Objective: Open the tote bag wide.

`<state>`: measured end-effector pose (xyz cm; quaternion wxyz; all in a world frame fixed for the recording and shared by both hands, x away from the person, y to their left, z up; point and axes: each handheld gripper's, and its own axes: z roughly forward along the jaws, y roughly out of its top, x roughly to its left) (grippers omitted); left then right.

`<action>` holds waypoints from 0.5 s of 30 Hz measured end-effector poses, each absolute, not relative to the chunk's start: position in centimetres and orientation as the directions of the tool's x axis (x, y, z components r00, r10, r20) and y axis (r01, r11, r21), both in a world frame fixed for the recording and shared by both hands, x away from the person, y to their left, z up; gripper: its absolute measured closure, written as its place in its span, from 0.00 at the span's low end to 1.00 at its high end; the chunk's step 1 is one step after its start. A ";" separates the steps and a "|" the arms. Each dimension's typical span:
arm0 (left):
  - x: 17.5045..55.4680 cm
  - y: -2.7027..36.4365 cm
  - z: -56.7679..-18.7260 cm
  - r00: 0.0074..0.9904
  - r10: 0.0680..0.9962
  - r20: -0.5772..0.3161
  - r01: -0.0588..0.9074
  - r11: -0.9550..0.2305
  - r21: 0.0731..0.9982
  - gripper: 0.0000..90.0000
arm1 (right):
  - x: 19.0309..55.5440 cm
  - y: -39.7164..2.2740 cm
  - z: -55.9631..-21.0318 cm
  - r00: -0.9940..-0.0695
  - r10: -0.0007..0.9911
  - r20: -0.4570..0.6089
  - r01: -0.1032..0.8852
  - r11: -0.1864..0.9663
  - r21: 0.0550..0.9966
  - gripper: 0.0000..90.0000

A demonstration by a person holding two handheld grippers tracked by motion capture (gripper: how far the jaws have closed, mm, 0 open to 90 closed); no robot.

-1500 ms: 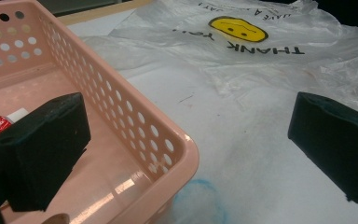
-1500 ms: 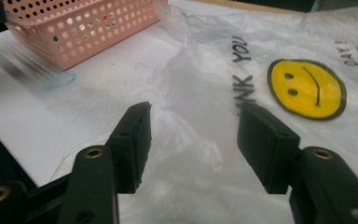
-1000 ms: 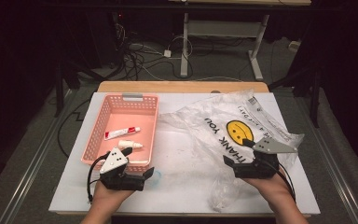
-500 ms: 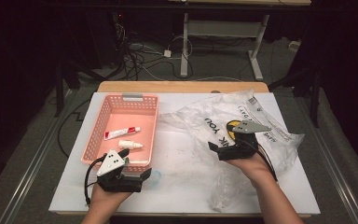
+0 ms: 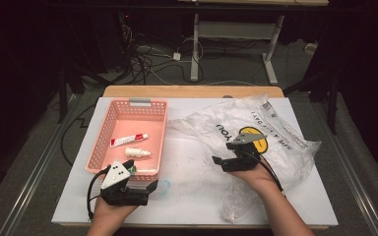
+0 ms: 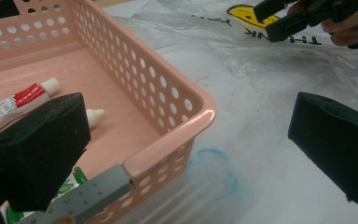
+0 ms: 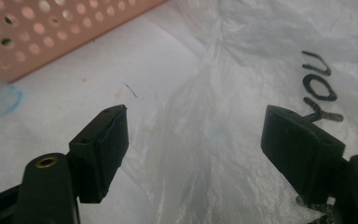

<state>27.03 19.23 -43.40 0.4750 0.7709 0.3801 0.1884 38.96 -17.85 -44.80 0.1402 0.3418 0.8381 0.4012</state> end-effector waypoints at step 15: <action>26.9 19.5 -43.4 0.641 0.764 -0.072 0.405 -0.257 0.877 0.00 | 38.8 -17.3 -47.6 -0.730 0.683 -0.005 0.486 0.525 0.698 0.49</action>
